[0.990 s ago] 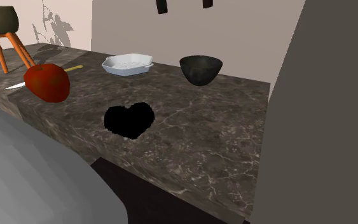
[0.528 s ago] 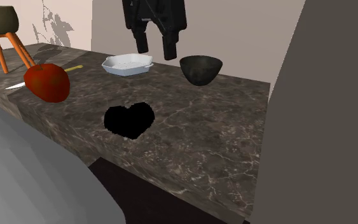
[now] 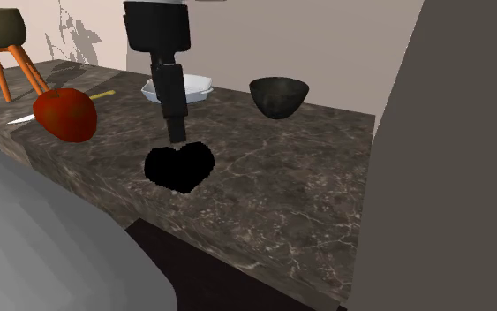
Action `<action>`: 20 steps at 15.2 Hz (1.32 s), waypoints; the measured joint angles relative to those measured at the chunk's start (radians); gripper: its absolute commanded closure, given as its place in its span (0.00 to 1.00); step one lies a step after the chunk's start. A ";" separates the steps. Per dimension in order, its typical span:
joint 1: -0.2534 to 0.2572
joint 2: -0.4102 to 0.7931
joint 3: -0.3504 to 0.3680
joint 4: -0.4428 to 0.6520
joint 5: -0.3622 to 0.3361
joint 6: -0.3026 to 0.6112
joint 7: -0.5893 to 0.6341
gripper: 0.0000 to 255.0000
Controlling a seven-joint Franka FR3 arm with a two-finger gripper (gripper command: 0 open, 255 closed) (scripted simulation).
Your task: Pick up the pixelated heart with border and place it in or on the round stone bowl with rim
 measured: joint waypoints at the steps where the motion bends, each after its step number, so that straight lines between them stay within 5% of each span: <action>1: 0.002 0.006 0.019 -0.017 0.030 0.019 0.039 0.00; 9: 0.028 0.045 0.087 -0.115 0.118 0.149 0.101 0.00; 16: 0.036 0.046 0.095 -0.132 0.129 0.167 0.104 0.00; 17: 0.036 0.046 0.095 -0.132 0.129 0.167 0.104 1.00; 20: 0.036 0.046 0.095 -0.131 0.129 0.167 0.104 1.00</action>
